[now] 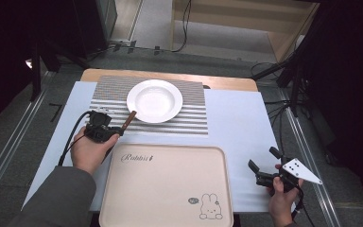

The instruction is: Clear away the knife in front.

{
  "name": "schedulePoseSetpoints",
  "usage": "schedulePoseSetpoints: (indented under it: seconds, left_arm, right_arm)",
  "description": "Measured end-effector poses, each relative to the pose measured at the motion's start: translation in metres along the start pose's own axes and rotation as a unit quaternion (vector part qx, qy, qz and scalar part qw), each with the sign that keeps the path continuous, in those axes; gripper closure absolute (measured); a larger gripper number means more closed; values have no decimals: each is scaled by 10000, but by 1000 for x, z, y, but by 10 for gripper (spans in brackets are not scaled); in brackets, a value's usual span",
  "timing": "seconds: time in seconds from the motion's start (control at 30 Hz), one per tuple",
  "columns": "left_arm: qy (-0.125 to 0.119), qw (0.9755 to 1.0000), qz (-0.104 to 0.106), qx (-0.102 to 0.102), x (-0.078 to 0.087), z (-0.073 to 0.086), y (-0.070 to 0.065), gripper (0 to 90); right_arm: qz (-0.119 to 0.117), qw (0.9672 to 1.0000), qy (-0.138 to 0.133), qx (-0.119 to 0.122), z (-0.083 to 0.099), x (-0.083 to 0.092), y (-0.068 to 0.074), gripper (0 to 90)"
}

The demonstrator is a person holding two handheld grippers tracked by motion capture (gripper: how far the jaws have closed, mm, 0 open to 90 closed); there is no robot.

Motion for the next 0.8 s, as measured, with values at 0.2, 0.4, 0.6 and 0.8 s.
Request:
schedulePoseSetpoints:
  seconds: [0.2,0.4,0.6,0.8]
  left_arm:
    - [-26,9999,81,-60,5,8,-11,781]
    - [-35,9997,221,-130,11,18,-27,781]
    - [-49,9995,302,-109,13,25,-39,781]
    - [-79,9992,372,-133,18,34,-51,781]
  right_arm:
    - [2,10000,-4,0,0,0,0,0]
    - [-3,10000,-3,-2,0,0,0,0]
    - [0,10000,-2,9,0,0,0,0]
    - [1,10000,-8,3,0,0,0,0]
Point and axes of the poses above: each handheld gripper's, and its own axes: x roughly backward along the jaws, z roughly out of its underside, y roughly to its left, the point moved 8 cm from there along -x, roughly forward along the jaws, and after that the axes turned 6 degrees about x, right-handed, at the moved point
